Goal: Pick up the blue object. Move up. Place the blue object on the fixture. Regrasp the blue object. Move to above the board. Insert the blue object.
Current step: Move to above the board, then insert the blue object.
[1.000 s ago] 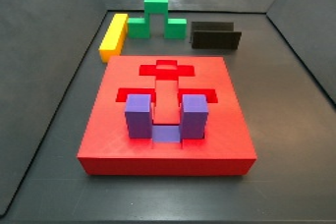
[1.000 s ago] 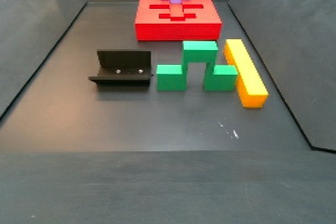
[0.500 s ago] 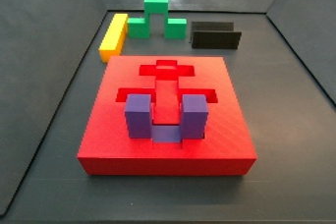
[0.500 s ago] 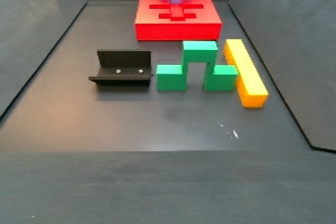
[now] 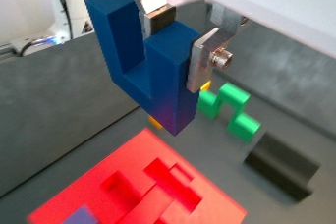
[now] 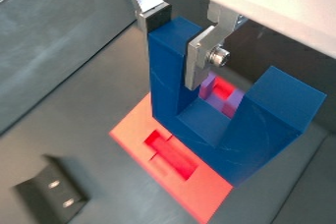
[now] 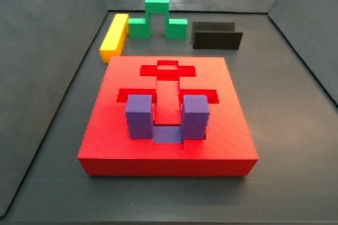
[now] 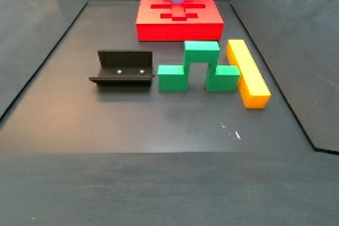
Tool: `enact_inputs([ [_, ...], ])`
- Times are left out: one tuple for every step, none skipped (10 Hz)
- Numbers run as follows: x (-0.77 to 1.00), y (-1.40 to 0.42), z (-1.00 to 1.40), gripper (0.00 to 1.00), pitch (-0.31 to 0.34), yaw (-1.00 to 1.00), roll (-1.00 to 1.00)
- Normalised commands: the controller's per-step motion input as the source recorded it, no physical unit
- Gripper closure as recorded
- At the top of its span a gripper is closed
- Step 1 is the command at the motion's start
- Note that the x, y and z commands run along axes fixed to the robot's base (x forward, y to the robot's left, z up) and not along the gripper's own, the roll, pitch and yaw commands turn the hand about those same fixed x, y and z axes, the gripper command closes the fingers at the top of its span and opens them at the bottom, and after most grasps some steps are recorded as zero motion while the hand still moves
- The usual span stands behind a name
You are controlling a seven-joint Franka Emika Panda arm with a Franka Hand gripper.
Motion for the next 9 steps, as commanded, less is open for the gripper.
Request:
enact_inputs([
  [-0.05, 0.03, 0.01, 1.0, -0.015, -0.01, -0.61],
  [-0.05, 0.02, 0.0, 1.0, -0.028, 0.0, -0.35],
  [-0.04, 0.01, 0.0, 1.0, -0.028, 0.0, -0.22],
  [0.0, 0.0, 0.0, 1.0, -0.013, 0.0, 0.0],
  [0.0, 0.0, -0.22, 1.0, -0.13, 0.0, -0.07],
  [0.21, 0.0, -0.38, 1.0, -0.157, 0.0, -0.05],
  [0.57, 0.0, -0.43, 1.0, -0.17, 0.0, -0.06],
  [0.85, 0.0, -0.45, 1.0, -0.206, 0.0, -0.1],
  [0.86, 0.12, -0.57, 1.0, -0.213, 0.03, -0.14],
])
